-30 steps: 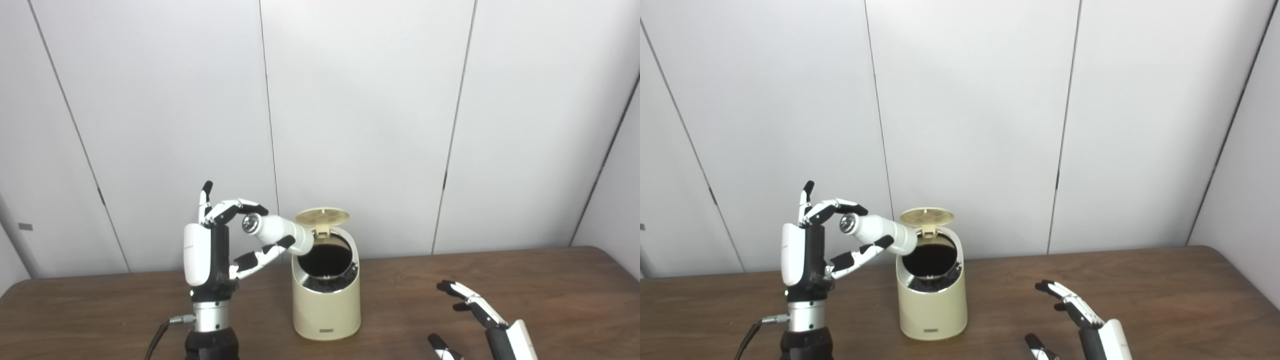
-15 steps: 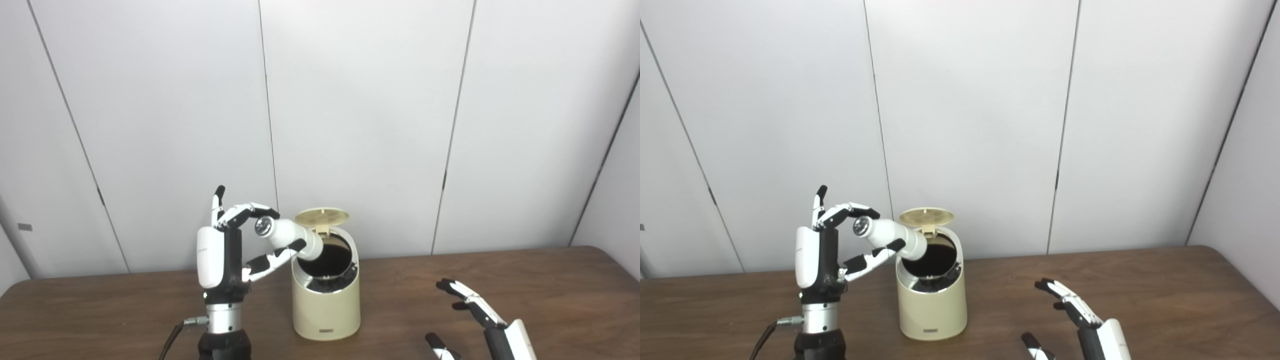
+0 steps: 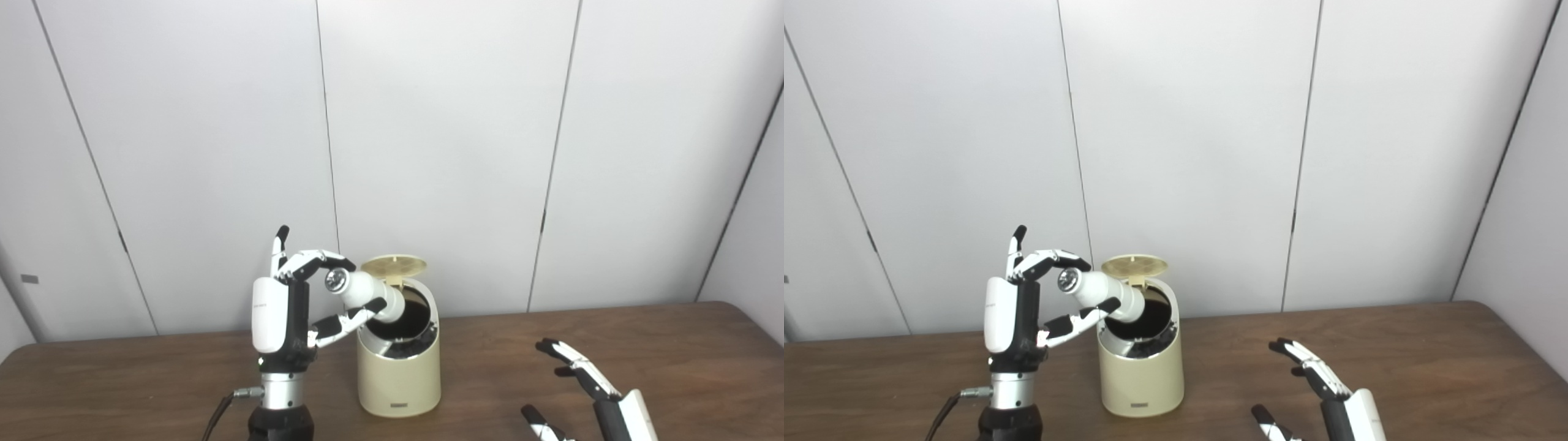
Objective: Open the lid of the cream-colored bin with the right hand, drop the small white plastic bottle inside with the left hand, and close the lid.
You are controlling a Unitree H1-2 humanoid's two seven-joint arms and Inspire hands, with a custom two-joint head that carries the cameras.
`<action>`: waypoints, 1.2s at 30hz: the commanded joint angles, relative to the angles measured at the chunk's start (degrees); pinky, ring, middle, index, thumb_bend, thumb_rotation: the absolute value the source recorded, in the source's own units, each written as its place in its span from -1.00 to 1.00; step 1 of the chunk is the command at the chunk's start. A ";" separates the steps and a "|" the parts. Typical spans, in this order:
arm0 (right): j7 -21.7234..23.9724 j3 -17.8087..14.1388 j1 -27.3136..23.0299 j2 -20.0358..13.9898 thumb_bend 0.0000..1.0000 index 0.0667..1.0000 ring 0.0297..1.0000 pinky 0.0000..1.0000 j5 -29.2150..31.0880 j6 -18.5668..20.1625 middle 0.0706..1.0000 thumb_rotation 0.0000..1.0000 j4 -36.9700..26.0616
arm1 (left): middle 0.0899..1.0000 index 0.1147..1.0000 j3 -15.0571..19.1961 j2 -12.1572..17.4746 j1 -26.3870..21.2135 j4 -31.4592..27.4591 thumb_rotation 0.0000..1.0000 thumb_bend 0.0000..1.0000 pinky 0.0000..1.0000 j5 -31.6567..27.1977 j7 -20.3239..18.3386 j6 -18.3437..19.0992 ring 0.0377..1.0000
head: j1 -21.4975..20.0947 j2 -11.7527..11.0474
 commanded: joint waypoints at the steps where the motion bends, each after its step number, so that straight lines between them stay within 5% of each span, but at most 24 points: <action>1: -0.94 0.30 0.73 -0.20 -0.58 0.55 0.57 0.32 -0.52 -1.86 0.63 -0.34 2.78 | -0.13 -0.17 0.15 0.50 -2.40 -1.43 -1.00 0.05 1.00 -0.25 -0.48 -0.11 0.28 | 0.01 -0.08; 11: -1.00 0.48 0.70 -0.35 -0.57 0.55 0.57 0.32 -0.15 -1.91 0.63 -0.46 3.02 | -0.14 -0.17 0.96 0.47 -2.05 -2.33 -0.85 0.04 1.00 -2.22 -3.76 0.67 0.32 | 0.00 0.03; 35: -2.33 1.19 0.50 -1.08 -0.53 0.57 0.57 0.33 -0.34 -1.97 0.64 -0.28 4.16 | -0.10 -0.17 1.40 0.17 -2.06 -2.61 -0.84 0.04 1.00 -3.68 -5.59 1.28 0.35 | -0.14 0.26; 36: -2.28 1.20 0.53 -1.06 -0.53 0.57 0.57 0.33 -0.23 -1.97 0.64 -0.29 4.12 | -0.10 -0.17 1.43 0.16 -2.05 -2.57 -0.65 0.51 1.00 -3.84 -5.66 1.21 0.34 | -0.14 0.29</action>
